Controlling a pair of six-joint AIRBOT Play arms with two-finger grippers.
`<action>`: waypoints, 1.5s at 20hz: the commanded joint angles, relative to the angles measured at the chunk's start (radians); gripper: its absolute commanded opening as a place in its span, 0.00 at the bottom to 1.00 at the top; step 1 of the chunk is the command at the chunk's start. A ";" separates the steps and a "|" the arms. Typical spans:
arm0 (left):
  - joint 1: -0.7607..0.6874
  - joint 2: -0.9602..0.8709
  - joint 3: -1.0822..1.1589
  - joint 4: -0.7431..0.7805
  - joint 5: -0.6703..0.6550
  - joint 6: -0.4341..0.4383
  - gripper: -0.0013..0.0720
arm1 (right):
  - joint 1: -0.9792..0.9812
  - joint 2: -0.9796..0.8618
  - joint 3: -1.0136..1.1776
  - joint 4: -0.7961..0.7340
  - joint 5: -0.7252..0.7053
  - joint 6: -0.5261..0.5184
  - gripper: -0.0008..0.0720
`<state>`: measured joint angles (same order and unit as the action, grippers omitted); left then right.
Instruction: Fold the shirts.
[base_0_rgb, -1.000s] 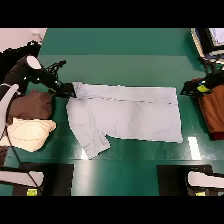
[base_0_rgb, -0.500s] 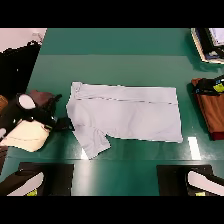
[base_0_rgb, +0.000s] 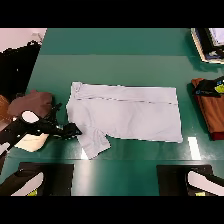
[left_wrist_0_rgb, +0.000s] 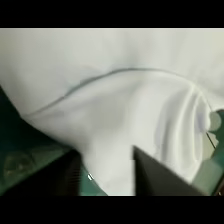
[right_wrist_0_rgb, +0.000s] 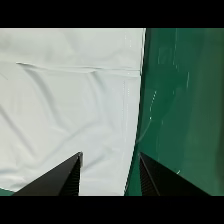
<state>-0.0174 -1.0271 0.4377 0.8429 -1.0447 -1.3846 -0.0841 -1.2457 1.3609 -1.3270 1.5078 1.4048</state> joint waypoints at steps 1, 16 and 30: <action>0.001 0.003 -0.013 -0.070 0.047 0.064 0.04 | -0.013 0.004 -0.012 0.000 0.023 0.000 0.57; 0.001 0.029 0.072 -0.084 0.013 0.103 0.04 | -0.396 0.199 -0.836 0.160 -0.101 -0.090 0.62; 0.001 0.151 0.072 0.061 -0.104 0.036 0.04 | -0.198 0.200 -0.807 0.135 -0.108 -0.085 0.03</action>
<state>-0.0174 -0.9417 0.5095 0.8093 -1.0904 -1.2945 -0.3080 -1.0466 0.5251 -1.1660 1.3430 1.3235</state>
